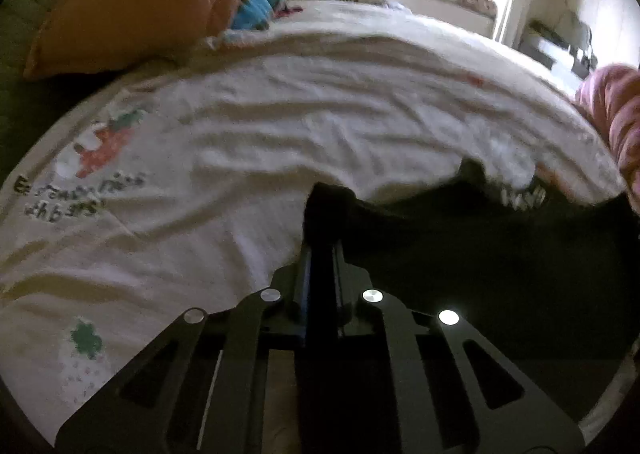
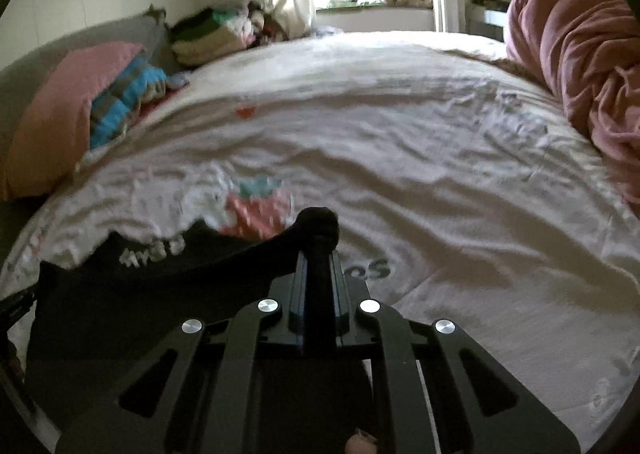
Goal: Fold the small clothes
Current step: 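Open both grippers and release the folded hem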
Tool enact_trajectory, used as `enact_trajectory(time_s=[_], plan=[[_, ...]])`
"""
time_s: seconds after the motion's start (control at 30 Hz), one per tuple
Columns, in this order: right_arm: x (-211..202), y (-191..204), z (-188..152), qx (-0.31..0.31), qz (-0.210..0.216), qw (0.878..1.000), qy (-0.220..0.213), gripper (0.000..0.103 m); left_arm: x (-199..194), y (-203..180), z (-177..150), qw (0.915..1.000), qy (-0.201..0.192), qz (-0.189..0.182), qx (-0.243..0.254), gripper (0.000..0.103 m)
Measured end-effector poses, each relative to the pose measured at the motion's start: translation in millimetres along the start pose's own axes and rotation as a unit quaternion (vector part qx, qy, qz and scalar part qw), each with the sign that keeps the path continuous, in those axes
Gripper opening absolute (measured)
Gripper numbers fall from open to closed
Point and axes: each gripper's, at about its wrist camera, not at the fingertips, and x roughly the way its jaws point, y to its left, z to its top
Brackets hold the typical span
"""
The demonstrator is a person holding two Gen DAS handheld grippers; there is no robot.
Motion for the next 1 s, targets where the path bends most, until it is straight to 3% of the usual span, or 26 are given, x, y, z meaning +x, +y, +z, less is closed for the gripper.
enact_trajectory(time_s=[0.17, 0.4, 0.67, 0.83, 0.87, 1.0], plan=[[2, -8, 11, 0.016, -0.005, 1.0, -0.011, 0.008, -17, 1, 14, 0.9994, -0.036, 0.003, 0.0, 0.003], [34, -13, -9, 0.038, -0.029, 0.998, 0.031, 0.009, 21, 1, -6, 0.9996, 0.012, 0.022, 0.009, 0.005], [34, -10, -23, 0.024, -0.062, 0.997, 0.044, 0.016, 17, -4, -12, 0.998, 0.014, 0.052, 0.035, 0.015], [10, -4, -32, 0.007, -0.053, 0.998, 0.035, 0.033, -3, -7, -17, 0.9968, 0.009, 0.071, 0.037, 0.032], [3, -1, -34, -0.001, -0.049, 0.998, 0.034, 0.042, -7, -7, -18, 0.9968, 0.008, 0.071, 0.035, 0.038], [-21, 16, -42, -0.03, -0.027, 0.999, 0.027, 0.052, -33, -8, -25, 0.9976, 0.0, 0.064, 0.027, 0.06]])
